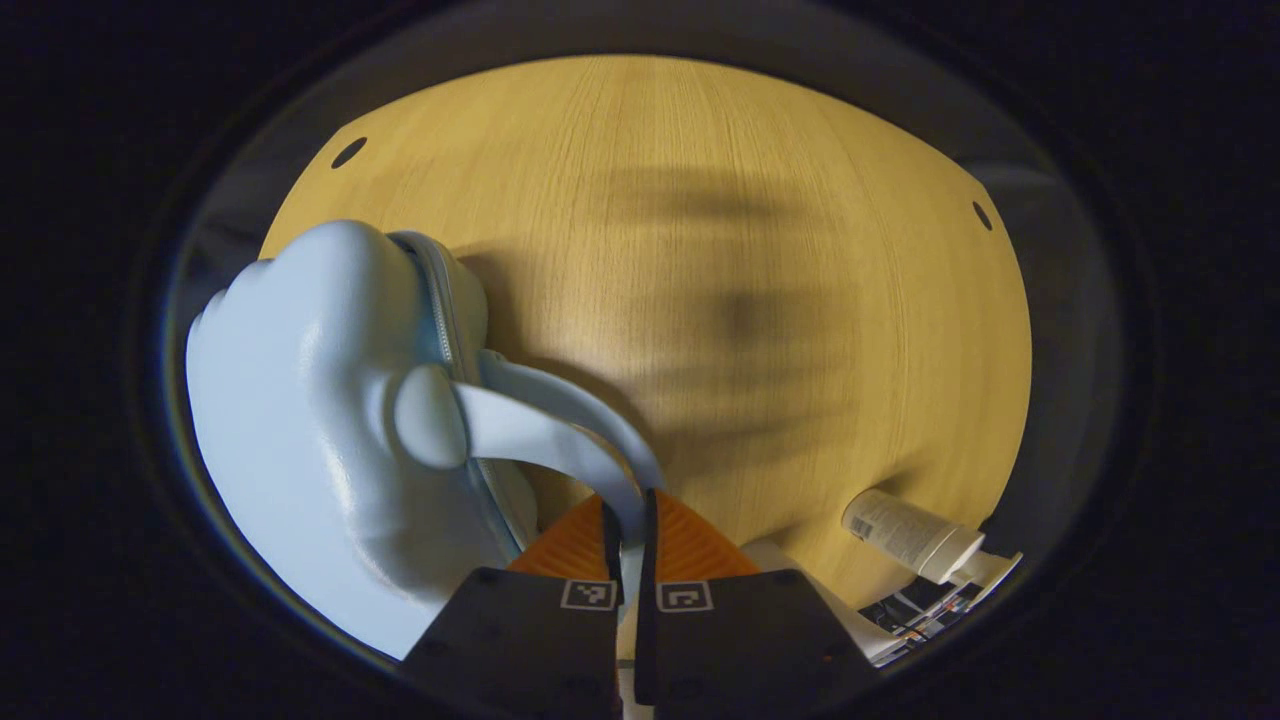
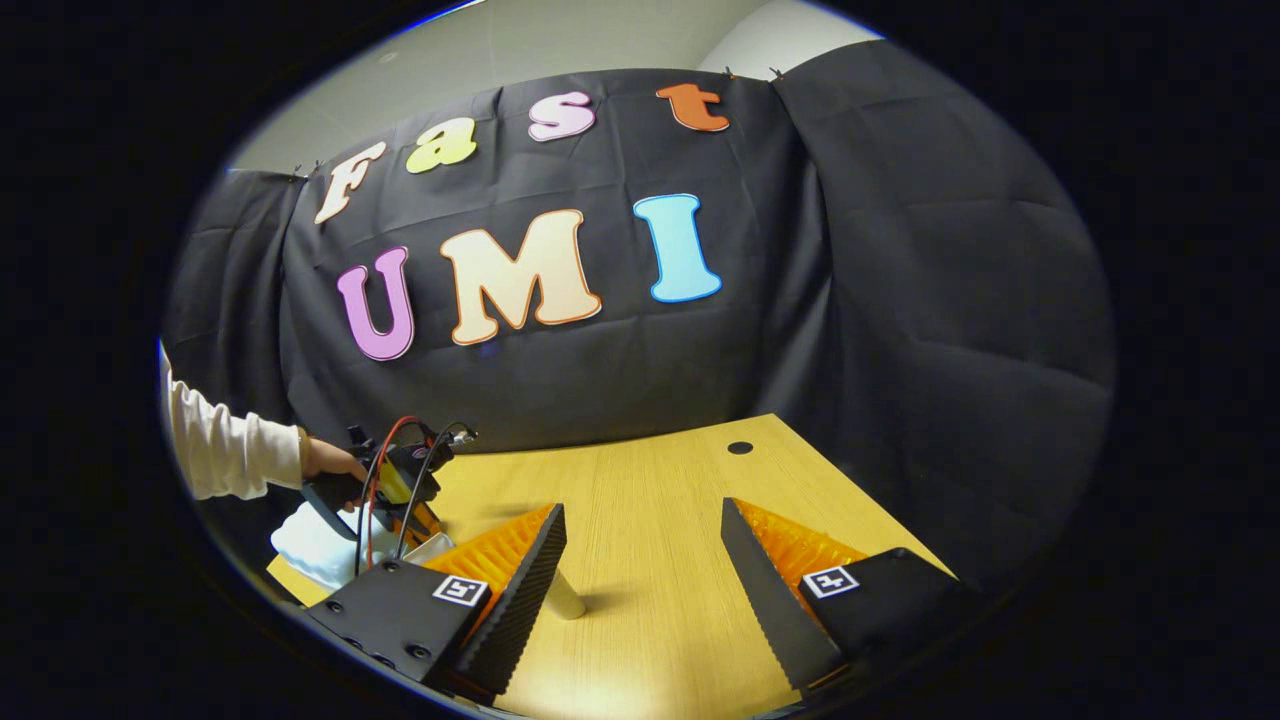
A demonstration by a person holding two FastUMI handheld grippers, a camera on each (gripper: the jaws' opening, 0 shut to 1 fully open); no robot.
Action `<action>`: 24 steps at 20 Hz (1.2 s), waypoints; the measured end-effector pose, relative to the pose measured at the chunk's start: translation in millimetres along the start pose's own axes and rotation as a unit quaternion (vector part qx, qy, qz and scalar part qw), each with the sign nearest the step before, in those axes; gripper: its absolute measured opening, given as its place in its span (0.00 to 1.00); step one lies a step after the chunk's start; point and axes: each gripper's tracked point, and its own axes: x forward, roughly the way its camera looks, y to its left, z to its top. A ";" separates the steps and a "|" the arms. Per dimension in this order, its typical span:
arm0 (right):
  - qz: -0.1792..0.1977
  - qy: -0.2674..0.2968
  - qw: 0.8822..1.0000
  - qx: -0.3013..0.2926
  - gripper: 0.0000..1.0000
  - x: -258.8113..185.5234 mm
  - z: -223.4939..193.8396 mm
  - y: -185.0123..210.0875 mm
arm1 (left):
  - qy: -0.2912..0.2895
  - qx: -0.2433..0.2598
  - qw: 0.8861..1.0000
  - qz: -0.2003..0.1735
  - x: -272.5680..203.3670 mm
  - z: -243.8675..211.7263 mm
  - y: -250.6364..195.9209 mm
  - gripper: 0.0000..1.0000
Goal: First open the suitcase, pack the skin care products into it, and then close the suitcase.
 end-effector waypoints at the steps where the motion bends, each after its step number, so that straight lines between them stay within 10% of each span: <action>1: 0.002 0.001 1.000 -0.002 0.98 0.0 0.4 1.4 | -0.010 -0.005 1.000 -0.010 -3.7 1.4 -1.6 0.00; 12: 0.052 0.001 0.998 -0.018 0.98 -1.4 -2.0 40.8 | -0.104 -0.023 0.990 -0.090 -119.1 2.0 -0.8 0.00; 24: 0.115 0.001 0.993 -0.039 0.98 8.6 2.5 89.6 | -0.282 -0.128 0.950 -0.047 -292.8 -11.5 167.0 0.00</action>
